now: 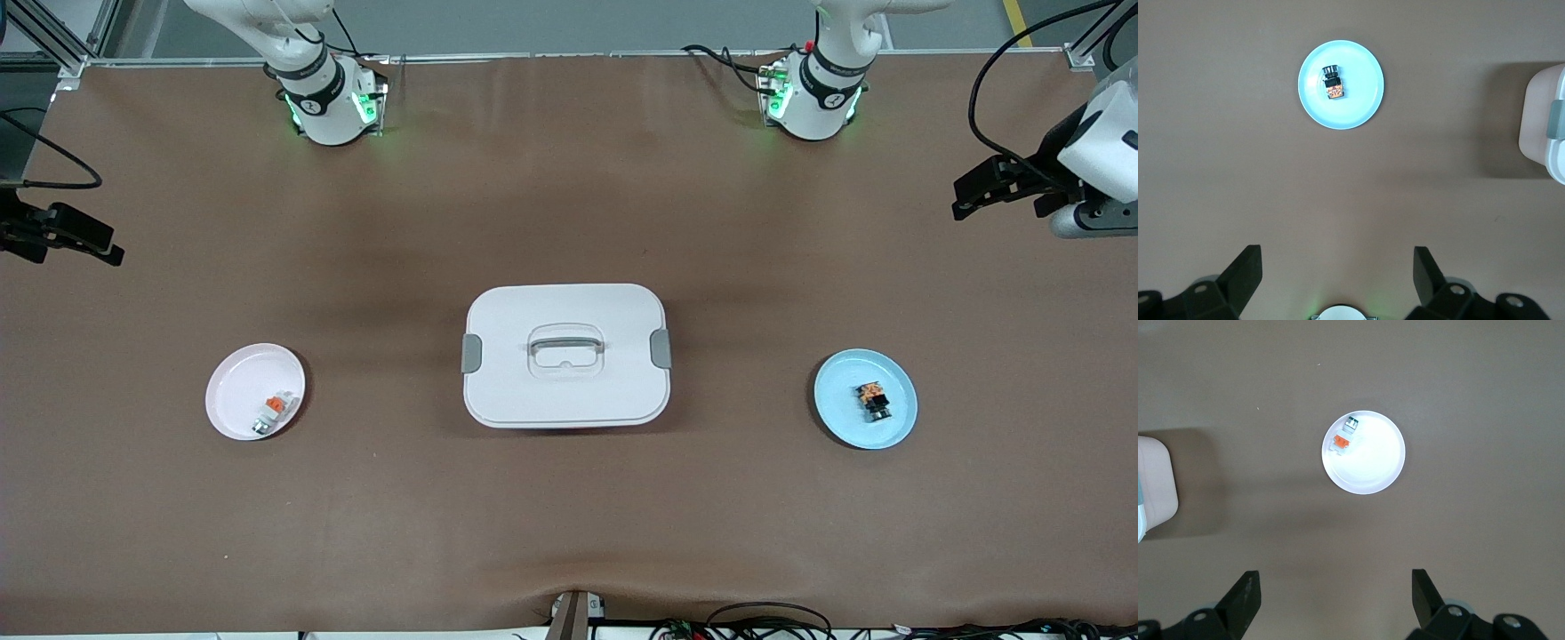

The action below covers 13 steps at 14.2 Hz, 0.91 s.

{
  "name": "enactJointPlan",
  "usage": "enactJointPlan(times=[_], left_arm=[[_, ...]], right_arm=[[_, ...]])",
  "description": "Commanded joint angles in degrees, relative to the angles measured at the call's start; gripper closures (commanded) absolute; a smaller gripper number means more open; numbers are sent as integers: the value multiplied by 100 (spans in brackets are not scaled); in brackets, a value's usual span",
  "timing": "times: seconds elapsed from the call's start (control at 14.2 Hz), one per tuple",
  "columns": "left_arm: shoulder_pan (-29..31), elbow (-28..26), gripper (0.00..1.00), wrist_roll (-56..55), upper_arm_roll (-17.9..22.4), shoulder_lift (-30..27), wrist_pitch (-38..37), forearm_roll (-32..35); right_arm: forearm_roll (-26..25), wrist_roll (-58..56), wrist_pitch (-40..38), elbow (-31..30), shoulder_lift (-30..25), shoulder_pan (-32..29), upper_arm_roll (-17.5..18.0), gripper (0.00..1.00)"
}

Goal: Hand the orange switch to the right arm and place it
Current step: 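Move the left gripper down toward the black switch on the blue plate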

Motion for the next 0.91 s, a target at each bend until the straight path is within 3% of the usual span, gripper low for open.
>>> enactJointPlan(times=[0.0,0.42,0.7,0.84], left_arm=[[-19,149,0,65,30,39,-160,15],[8,465,0,74,47,399,-160,67],[43,387,0,4,30,829,32,120],[69,-6,0,4,39,883,462,147]], right_arm=[[-84,65,-46,78,-13,-116,94,0],[-84,65,-54,69,-13,-116,94,0],[-84,65,-46,69,-13,-116,94,0],[-84,65,-63,69,-13,-125,94,0]])
